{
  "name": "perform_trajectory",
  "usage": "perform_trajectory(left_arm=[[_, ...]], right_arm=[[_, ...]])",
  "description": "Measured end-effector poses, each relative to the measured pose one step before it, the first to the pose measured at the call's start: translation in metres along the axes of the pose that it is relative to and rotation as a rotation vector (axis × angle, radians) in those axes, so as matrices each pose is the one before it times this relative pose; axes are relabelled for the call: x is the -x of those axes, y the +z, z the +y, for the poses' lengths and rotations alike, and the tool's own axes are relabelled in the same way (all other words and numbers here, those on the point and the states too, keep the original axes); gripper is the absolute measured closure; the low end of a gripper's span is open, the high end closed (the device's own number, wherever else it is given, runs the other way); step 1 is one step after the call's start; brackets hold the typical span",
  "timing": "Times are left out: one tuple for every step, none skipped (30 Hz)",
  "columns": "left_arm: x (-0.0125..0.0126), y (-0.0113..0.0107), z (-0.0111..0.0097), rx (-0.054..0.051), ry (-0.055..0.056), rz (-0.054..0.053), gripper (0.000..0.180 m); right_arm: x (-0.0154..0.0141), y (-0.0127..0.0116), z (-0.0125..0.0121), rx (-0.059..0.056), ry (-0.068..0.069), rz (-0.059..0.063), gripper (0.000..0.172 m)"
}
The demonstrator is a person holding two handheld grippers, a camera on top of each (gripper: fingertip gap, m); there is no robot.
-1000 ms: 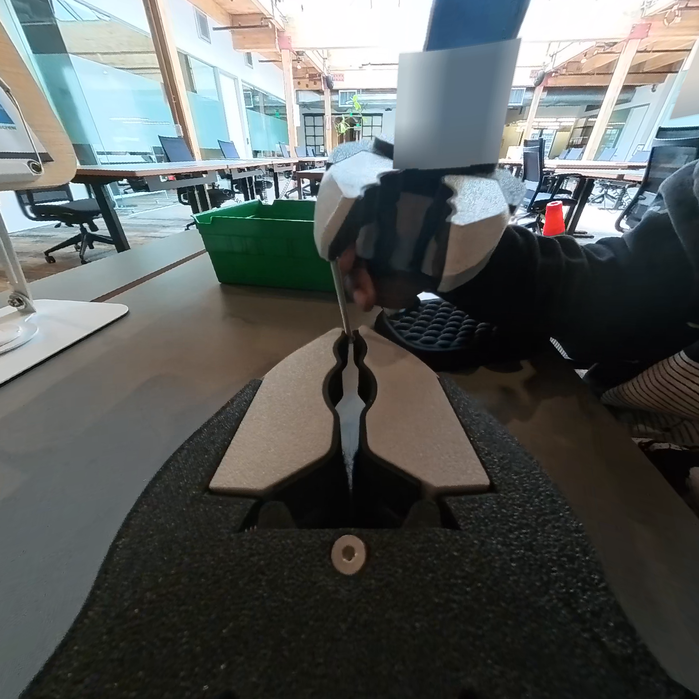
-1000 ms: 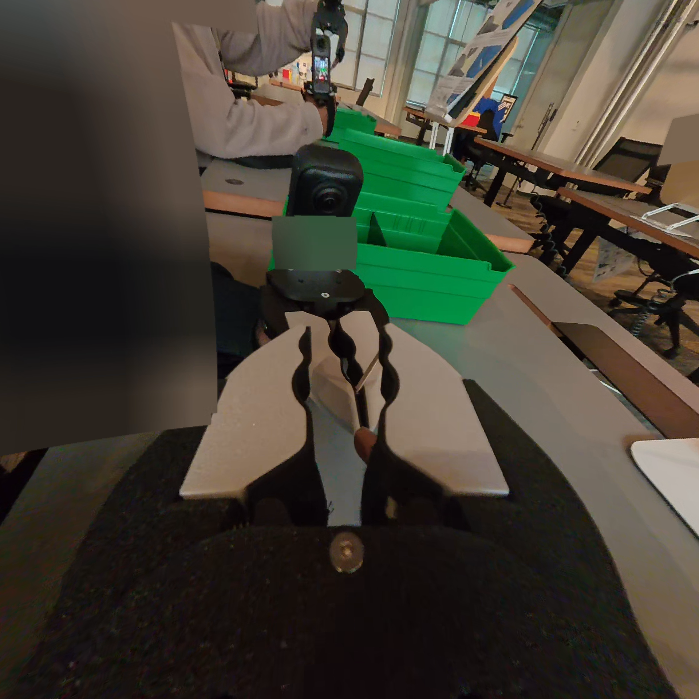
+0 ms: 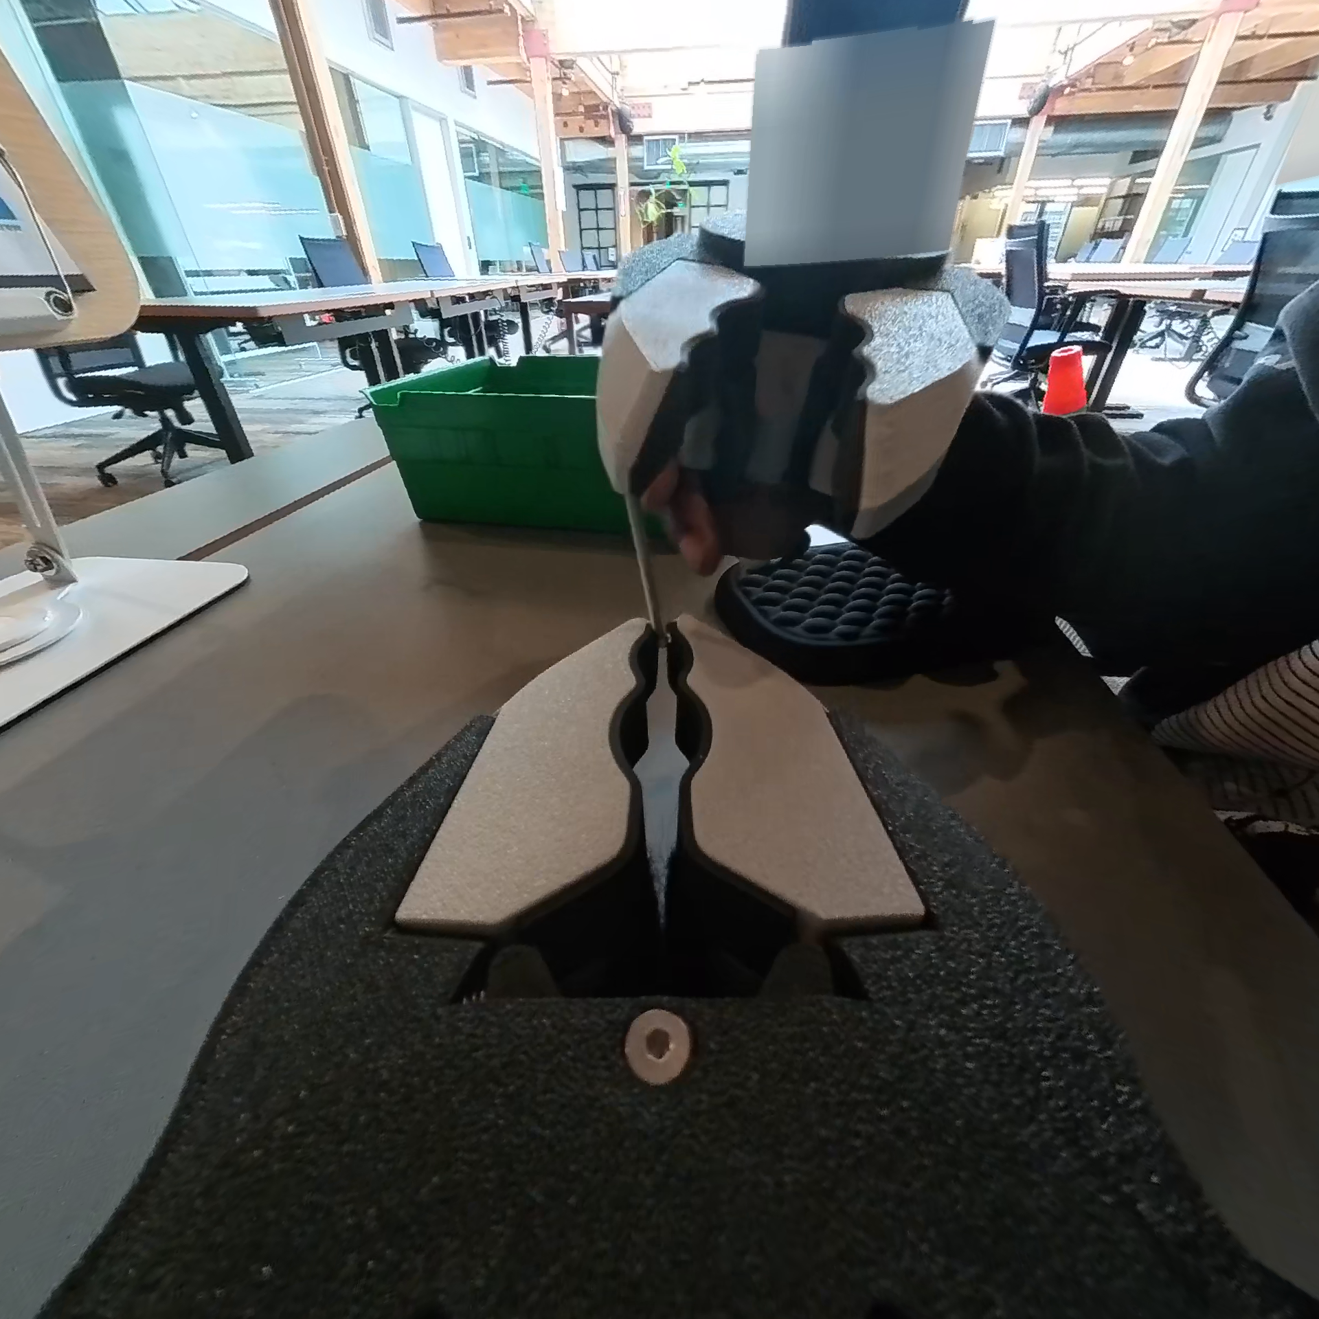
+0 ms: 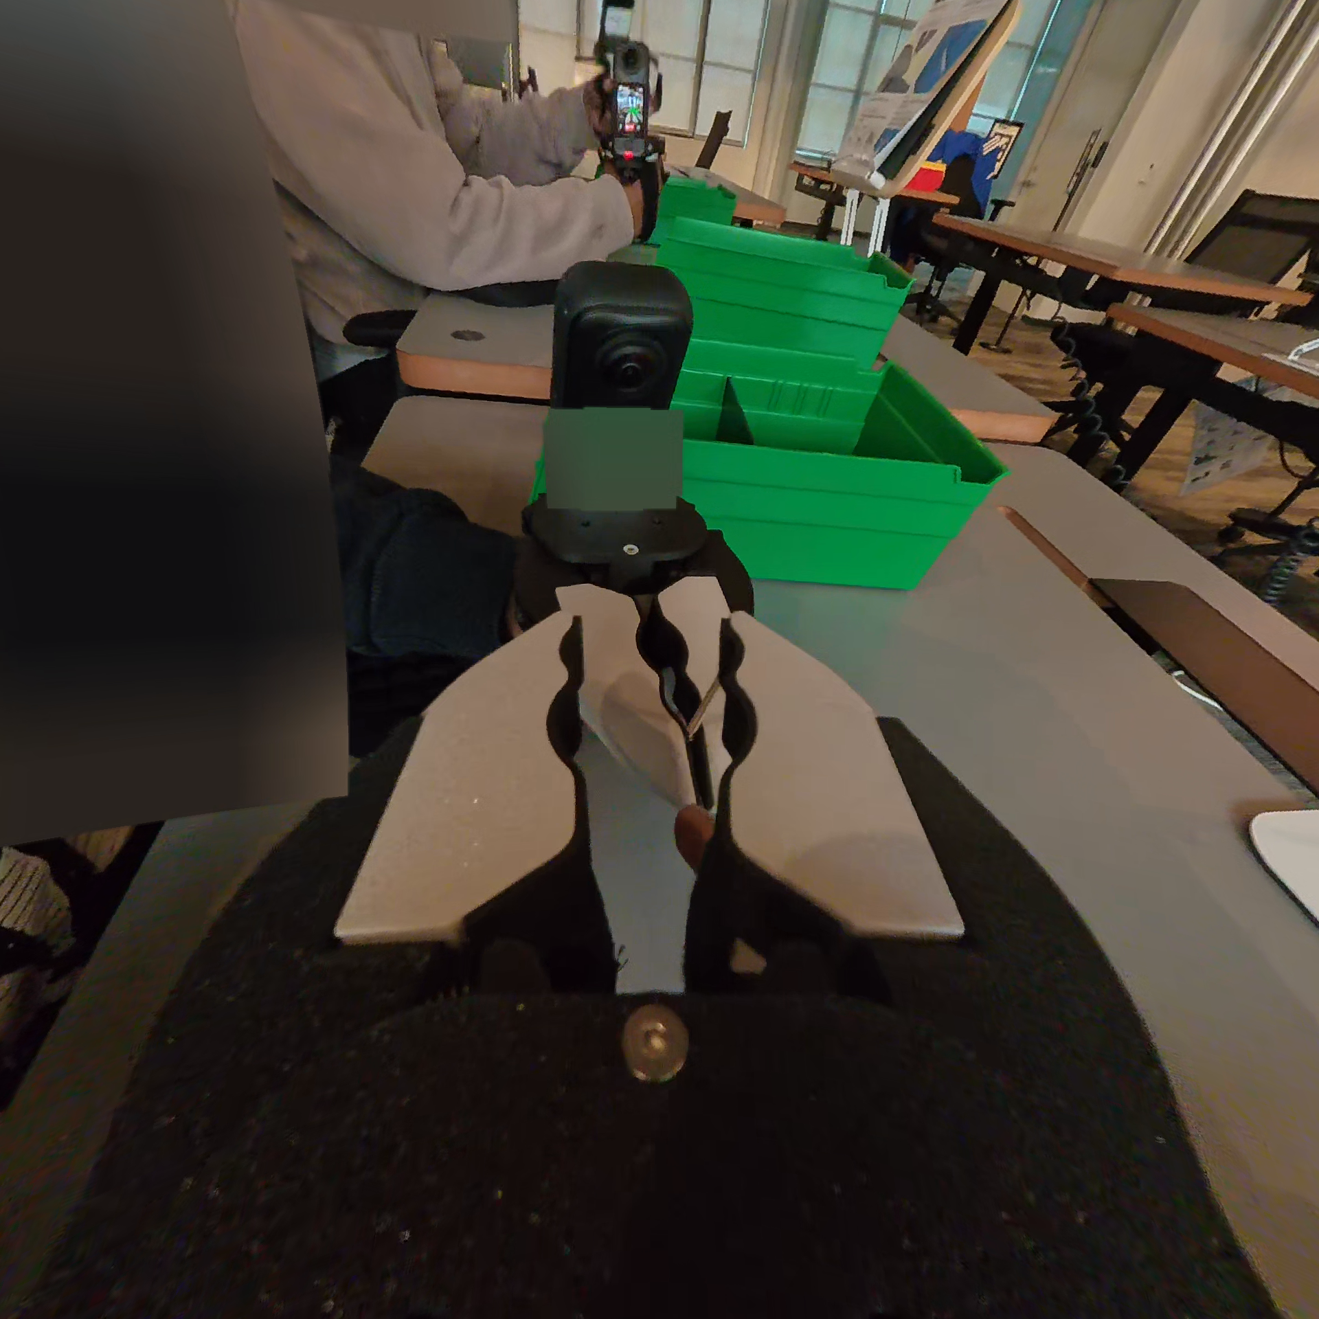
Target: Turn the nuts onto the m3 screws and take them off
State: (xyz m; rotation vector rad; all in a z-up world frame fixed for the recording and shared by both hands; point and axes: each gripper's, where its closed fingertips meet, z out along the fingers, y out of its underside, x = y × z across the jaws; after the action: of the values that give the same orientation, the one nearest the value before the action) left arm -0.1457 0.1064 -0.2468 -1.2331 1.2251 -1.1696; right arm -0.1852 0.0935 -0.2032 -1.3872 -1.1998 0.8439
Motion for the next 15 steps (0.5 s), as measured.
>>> perform_trajectory(left_arm=[[0.00018, -0.00028, -0.00037, -0.0030, -0.0009, -0.0010, 0.179], [0.00036, -0.00041, -0.00049, -0.0040, -0.0022, -0.0008, 0.179], [0.00014, -0.00033, -0.00047, -0.0038, -0.0010, -0.0007, 0.179], [0.00006, -0.00026, -0.00042, -0.0034, -0.0003, 0.0002, 0.179], [0.00023, -0.00019, -0.00046, -0.0029, -0.0014, -0.0009, 0.179], [0.00040, -0.00030, -0.00053, -0.0041, -0.0027, -0.0014, 0.179], [0.00028, -0.00044, -0.00081, -0.0063, -0.0033, -0.0007, 0.179], [0.00052, -0.00063, -0.00102, -0.0079, -0.0033, -0.0017, 0.179], [0.00020, -0.00061, -0.00117, -0.0082, -0.0032, 0.0000, 0.179], [-0.00001, -0.00046, -0.00081, -0.0061, -0.0015, 0.0002, 0.179], [0.00002, -0.00010, -0.00018, -0.0014, 0.0004, -0.0007, 0.179], [-0.00036, 0.00021, 0.00033, 0.0025, 0.0014, 0.0019, 0.179], [-0.00025, 0.00040, 0.00055, 0.0041, 0.0015, 0.0011, 0.179], [-0.00010, 0.00031, 0.00035, 0.0026, 0.0011, 0.0005, 0.179], [-0.00008, 0.00000, -0.00001, -0.0001, 0.0004, 0.0000, 0.179]], right_arm=[[-0.00043, -0.00064, -0.00260, -0.0206, 0.0006, 0.0033, 0.134], [-0.00072, -0.00129, -0.00306, -0.0239, 0.0040, 0.0022, 0.134], [-0.00130, -0.00152, -0.00253, -0.0189, 0.0068, 0.0044, 0.134], [-0.00197, -0.00153, -0.00161, -0.0144, 0.0057, 0.0081, 0.133], [-0.00221, -0.00117, -0.00039, -0.0088, 0.0062, 0.0089, 0.133], [-0.00176, -0.00067, 0.00083, -0.0032, 0.0074, 0.0066, 0.132], [-0.00062, -0.00021, 0.00136, -0.0031, 0.0073, 0.0007, 0.132], [0.00009, 0.00024, 0.00099, -0.0053, 0.0081, -0.0013, 0.132], [0.00022, 0.00042, 0.00101, -0.0039, 0.0060, -0.0006, 0.133], [-0.00013, 0.00059, 0.00140, 0.0026, 0.0030, 0.0016, 0.133], [-0.00022, 0.00076, 0.00151, 0.0054, 0.0006, 0.0018, 0.133], [0.00038, 0.00087, 0.00073, 0.0026, -0.0003, -0.0021, 0.132], [0.00056, 0.00084, 0.00007, -0.0004, -0.0001, -0.0032, 0.132], [0.00037, 0.00080, -0.00021, -0.0009, -0.0007, -0.0008, 0.132], [0.00030, 0.00052, -0.00042, -0.0013, -0.0011, -0.0012, 0.132]])
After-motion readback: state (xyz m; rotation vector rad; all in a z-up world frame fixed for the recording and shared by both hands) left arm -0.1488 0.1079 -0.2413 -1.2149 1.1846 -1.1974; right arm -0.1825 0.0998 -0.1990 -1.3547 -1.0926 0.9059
